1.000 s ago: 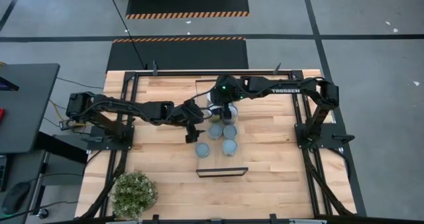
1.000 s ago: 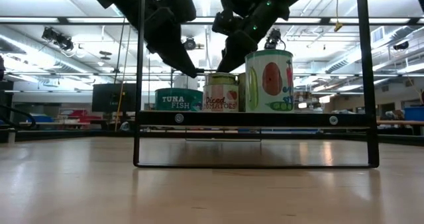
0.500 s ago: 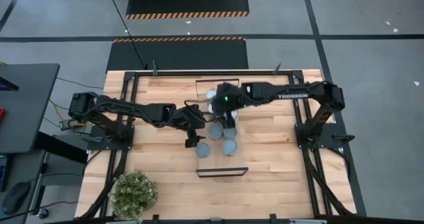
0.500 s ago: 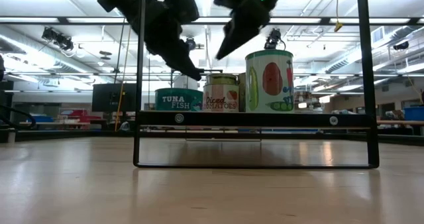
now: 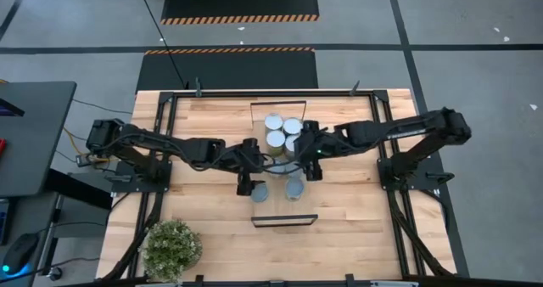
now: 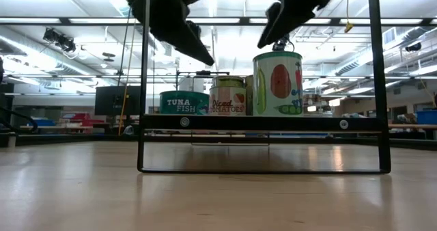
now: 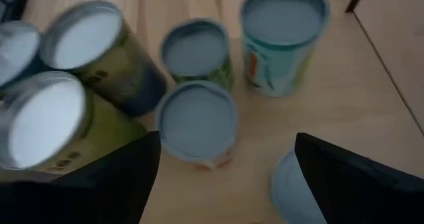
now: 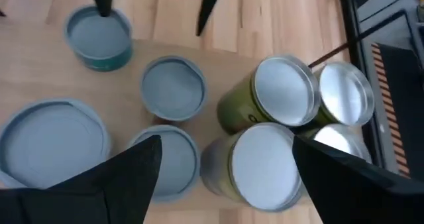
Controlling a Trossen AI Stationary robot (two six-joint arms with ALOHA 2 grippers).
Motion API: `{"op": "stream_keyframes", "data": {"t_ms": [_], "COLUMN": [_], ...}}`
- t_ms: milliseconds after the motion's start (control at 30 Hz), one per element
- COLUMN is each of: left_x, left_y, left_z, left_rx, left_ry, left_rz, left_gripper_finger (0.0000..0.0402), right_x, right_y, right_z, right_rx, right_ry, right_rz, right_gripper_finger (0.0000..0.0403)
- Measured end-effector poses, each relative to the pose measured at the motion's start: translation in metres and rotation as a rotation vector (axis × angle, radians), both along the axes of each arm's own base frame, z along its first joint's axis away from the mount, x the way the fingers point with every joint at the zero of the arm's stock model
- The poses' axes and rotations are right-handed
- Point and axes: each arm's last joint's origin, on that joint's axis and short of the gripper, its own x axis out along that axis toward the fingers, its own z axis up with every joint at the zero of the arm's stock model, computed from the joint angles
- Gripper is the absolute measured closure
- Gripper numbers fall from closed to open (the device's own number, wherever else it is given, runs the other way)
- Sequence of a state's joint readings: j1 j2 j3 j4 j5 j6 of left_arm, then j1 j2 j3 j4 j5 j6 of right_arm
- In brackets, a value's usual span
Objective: Pick and place cans onto a shelf
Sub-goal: Adjust the cans on the shelf
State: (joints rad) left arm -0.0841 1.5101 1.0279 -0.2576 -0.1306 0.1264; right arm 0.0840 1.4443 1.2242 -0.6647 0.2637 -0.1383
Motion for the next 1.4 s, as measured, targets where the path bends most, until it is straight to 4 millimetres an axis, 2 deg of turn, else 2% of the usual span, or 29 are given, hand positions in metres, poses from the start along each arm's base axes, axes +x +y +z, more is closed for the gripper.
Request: {"op": "stream_keyframes", "data": {"t_ms": [133, 233, 467, 733, 833, 933, 1167, 1400], "left_x": [0.003, 0.006, 0.018, 0.024, 0.03, 0.038, 0.05, 0.05], "left_y": [0.001, 0.0, -0.001, 0.016, 0.019, 0.018, 0.018, 0.023], "left_z": [-0.001, -0.006, -0.017, -0.01, -0.016, -0.022, -0.024, -0.024], "left_rx": [0.002, -0.002, -0.01, -0.109, -0.141, -0.152, -0.149, -0.151], "left_ry": [0.007, 0.01, -0.019, -0.028, 0.001, 0.038, 0.097, 0.103], "left_rz": [0.004, 0.004, 0.009, 0.061, 0.049, 0.038, 0.043, 0.061], "left_gripper_finger": [0.0079, 0.012, 0.024, 0.0357, 0.0391, 0.0394, 0.0397, 0.0395], "right_x": [-0.01, -0.012, -0.009, -0.009, -0.008, -0.009, -0.009, -0.012], "right_y": [0.003, 0.005, 0.006, 0.007, 0.005, 0.003, 0.0, 0.0], "right_z": [-0.009, -0.015, -0.031, -0.038, -0.046, -0.054, -0.06, -0.072], "right_rx": [0.039, 0.072, 0.118, 0.184, 0.204, 0.223, 0.243, 0.268], "right_ry": [-0.027, -0.064, -0.067, -0.051, -0.087, -0.084, -0.101, -0.113], "right_rz": [-0.004, 0.0, -0.003, 0.015, 0.024, 0.016, -0.009, -0.018], "right_gripper_finger": [0.0064, 0.0096, 0.0215, 0.0336, 0.0373, 0.0396, 0.0394, 0.0398]}}
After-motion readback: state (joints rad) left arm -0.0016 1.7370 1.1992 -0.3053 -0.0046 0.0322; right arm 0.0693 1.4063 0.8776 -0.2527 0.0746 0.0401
